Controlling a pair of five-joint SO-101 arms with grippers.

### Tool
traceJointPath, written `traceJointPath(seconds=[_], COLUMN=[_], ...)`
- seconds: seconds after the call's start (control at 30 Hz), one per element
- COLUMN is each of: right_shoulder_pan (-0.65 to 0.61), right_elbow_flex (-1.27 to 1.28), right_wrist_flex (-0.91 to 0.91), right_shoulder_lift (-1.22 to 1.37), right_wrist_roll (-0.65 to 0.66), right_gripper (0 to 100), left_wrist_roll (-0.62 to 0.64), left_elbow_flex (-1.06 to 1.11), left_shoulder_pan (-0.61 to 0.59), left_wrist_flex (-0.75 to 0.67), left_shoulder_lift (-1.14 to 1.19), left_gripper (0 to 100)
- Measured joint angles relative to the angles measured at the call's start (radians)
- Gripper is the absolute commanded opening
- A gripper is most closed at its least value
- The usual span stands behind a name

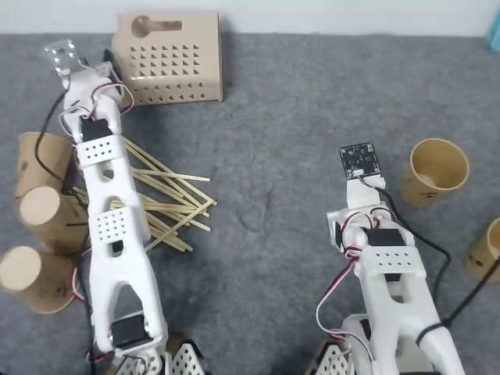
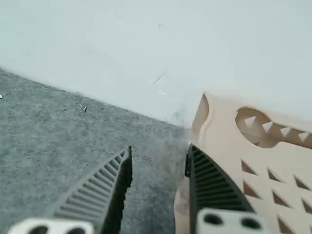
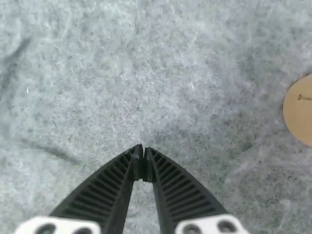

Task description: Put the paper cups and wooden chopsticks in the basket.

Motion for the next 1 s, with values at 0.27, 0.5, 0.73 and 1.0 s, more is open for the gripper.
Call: traceJointPath(seconds=[0.27, 0.5, 0.73, 1.0], right_shoulder_pan=[0.0, 0.0, 0.0, 0.0], right_elbow_flex=[0.0, 0.0, 0.0, 0.0], right_wrist_flex=[0.0, 0.0, 0.0, 0.0], right_shoulder_lift=[0.0, 0.0, 0.0, 0.0], right_wrist_roll=[0.014, 0.02, 0.02, 0.02], right_gripper=[0.8, 0.8, 0.8, 0.8], left_wrist_roll=[0.0, 0.002, 0.109, 0.153], left_elbow_flex=[0.0, 0.006, 0.008, 0.008], left_shoulder_pan=[0.089, 0.272, 0.367, 0.442], left_wrist_flex=[0.328, 0.571, 0.743, 0.888], left_shoulder_lift=[-0.115, -0.114, -0.158, -0.275], left_gripper=[18, 18, 18, 18])
